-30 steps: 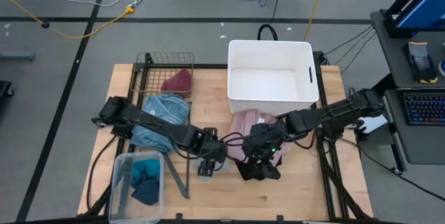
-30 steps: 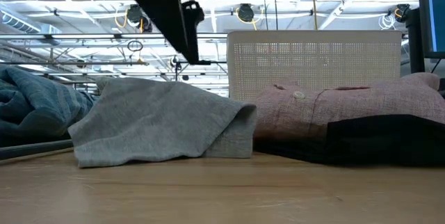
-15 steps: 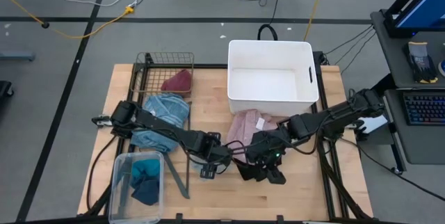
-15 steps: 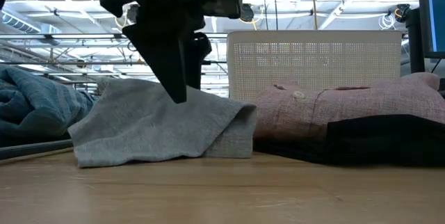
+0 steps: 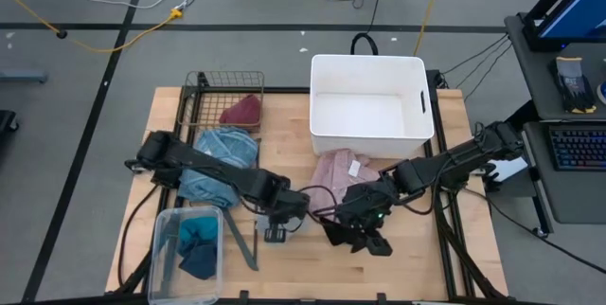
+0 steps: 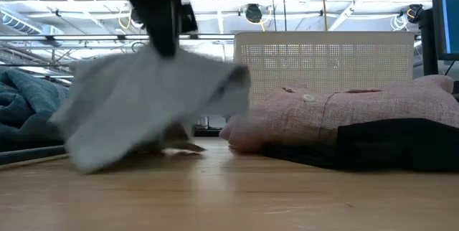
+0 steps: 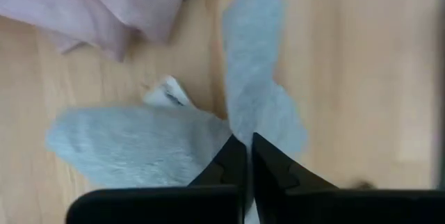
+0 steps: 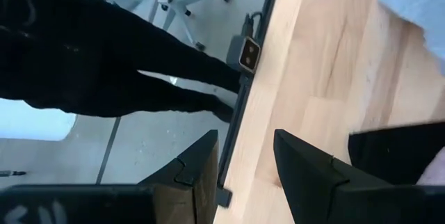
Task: Pick & Place Cloths
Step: Put the gray shorts into the black wire basket
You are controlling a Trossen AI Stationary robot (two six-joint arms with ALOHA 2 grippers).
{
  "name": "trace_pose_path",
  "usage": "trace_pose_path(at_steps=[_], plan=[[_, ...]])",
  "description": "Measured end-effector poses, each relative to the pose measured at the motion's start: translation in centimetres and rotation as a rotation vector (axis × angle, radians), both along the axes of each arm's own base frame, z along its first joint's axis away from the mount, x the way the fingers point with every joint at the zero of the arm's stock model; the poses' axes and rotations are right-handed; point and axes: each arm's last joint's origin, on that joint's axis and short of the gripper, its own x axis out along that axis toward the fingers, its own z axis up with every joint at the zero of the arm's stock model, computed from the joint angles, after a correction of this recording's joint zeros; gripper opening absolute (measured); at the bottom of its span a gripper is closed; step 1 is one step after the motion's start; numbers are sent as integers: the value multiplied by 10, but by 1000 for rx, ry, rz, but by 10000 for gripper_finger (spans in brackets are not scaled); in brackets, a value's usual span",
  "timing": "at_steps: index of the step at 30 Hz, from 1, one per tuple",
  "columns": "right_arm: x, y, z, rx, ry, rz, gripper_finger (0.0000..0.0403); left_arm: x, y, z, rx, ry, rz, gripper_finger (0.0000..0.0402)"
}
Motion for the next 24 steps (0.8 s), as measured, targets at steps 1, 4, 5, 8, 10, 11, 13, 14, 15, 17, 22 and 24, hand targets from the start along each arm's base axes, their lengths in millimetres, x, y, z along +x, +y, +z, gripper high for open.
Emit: trace_pose_path(at_steps=[1, 4, 5, 8, 10, 11, 13, 14, 15, 17, 22, 24], plan=[[0, 1, 1, 5, -13, 3, 132, -4, 1, 10, -14, -26, 10, 4], [3, 4, 4, 19, -63, 11, 132, -19, 6, 46, -59, -124, 49, 3], [3, 5, 6, 24, -86, 19, 132, -24, 7, 58, -74, -165, 66, 3], [7, 8, 11, 38, -167, 38, 132, -43, 14, 96, -110, -319, 112, 2], [9, 10, 14, 48, -229, 51, 132, -56, 18, 121, -134, -437, 140, 2], [10, 10, 17, 52, -264, 55, 132, -64, 20, 133, -144, -496, 148, 1], [13, 12, 22, 64, -341, 66, 132, -79, 23, 155, -163, -611, 162, 1], [14, 12, 25, 71, -378, 69, 132, -85, 24, 165, -172, -671, 167, 1], [16, 13, 28, 76, -422, 73, 132, -93, 25, 175, -181, -728, 164, 1], [19, 13, 34, 76, -514, 65, 132, -106, 26, 193, -193, -842, 151, 1], [26, 12, 51, 26, -772, -5, 132, -136, 29, 231, -238, -1101, 87, 0], [28, 10, 59, 10, -867, -50, 132, -146, 30, 241, -240, -1171, 56, 0]])
